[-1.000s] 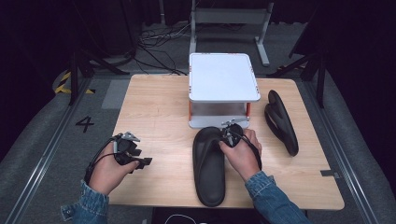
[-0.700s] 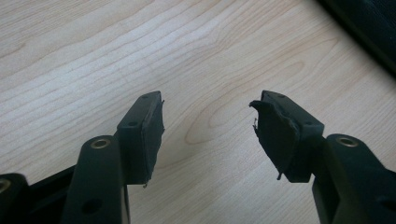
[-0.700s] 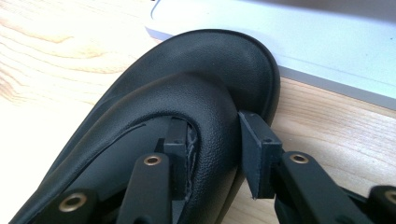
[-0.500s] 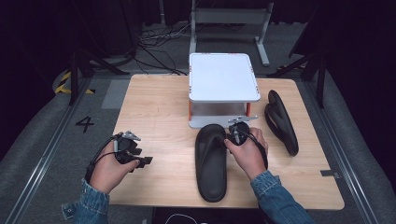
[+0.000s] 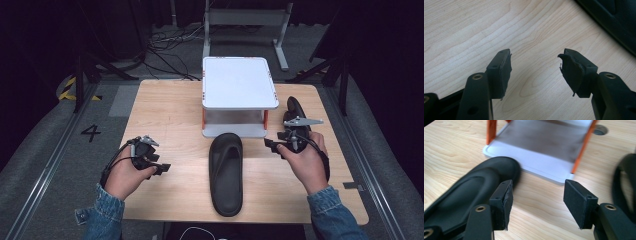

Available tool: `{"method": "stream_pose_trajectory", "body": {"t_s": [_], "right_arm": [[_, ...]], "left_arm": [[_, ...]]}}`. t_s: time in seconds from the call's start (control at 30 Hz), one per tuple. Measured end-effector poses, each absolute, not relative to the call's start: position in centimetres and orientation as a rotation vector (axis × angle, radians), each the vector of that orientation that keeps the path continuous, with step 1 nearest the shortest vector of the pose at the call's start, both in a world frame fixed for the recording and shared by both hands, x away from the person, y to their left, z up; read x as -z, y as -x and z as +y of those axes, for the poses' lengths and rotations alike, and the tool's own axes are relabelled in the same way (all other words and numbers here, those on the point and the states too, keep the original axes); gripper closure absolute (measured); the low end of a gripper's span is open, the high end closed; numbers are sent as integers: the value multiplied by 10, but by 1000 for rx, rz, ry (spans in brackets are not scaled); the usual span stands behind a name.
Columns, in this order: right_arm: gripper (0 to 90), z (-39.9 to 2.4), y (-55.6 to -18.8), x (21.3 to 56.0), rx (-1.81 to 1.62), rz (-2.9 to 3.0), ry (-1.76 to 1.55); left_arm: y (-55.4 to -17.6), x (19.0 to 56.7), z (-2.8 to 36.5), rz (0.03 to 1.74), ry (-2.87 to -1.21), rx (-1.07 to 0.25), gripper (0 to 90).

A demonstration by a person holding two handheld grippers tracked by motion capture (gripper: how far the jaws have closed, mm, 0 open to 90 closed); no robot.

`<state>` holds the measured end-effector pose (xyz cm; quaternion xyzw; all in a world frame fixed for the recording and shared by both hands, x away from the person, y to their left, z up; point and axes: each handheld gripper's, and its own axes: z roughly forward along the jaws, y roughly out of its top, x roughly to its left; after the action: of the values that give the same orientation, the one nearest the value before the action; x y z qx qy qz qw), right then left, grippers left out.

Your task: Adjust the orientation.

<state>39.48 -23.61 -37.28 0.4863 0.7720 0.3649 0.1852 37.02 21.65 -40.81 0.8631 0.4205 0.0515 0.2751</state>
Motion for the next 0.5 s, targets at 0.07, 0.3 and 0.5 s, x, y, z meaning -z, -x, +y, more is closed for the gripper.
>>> {"method": "stream_pose_trajectory", "body": {"t_s": [0.07,0.3,0.5], "right_arm": [[416,-245,-397,370,-1005,2165,-1373],[411,-276,-408,362,-933,2124,-1412],[411,-296,-422,359,-843,2079,-1430]], "left_arm": [[-368,409,219,1133,-2318,-151,408],[-365,410,227,1133,-2316,-188,361],[-362,412,234,1154,-2308,-191,355]]}}
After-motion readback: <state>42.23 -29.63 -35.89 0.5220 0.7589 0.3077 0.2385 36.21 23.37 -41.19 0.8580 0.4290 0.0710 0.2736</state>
